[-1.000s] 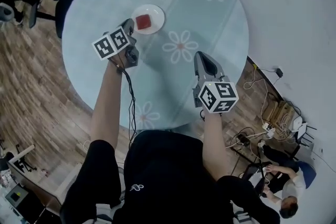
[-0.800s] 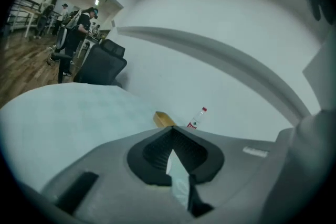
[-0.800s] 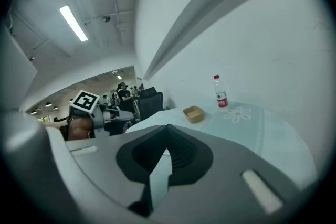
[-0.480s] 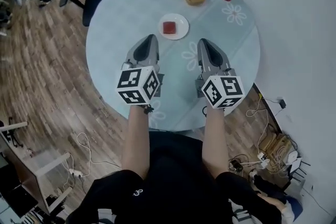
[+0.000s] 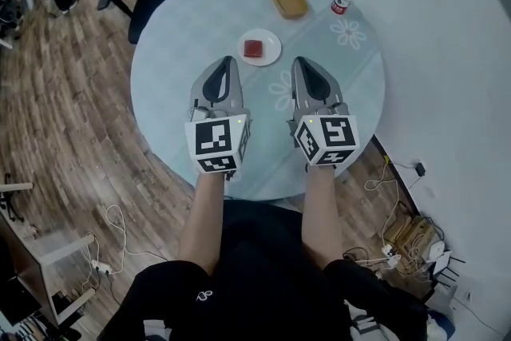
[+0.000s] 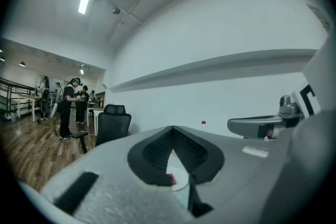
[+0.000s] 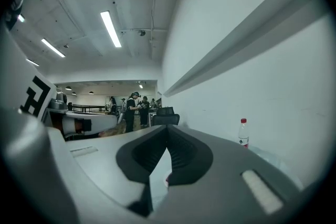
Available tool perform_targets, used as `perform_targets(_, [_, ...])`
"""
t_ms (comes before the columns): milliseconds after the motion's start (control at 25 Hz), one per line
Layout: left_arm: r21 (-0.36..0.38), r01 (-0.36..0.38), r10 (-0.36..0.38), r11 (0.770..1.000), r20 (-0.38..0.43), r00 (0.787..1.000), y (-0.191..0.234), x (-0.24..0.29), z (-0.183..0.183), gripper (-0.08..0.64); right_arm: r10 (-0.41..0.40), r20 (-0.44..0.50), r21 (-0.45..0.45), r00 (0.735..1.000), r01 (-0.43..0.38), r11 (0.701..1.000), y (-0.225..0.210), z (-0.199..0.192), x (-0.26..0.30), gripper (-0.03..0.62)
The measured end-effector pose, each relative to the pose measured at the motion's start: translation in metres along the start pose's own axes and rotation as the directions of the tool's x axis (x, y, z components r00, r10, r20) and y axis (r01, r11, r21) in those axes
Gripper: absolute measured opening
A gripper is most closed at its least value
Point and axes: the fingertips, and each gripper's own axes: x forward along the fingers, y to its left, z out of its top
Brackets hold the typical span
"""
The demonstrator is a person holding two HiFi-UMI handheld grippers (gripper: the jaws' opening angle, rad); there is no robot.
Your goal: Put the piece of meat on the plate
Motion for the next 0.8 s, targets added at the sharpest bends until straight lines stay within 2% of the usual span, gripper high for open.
perform_targets(800, [-0.003,0.055,-0.056,0.998,-0.041,0.998,-0.020,0.000,-0.015,-0.005,-0.009,-0.011,-0.017,1.000,0.009,1.000,-0.003,-0.007,-0.016,0.008])
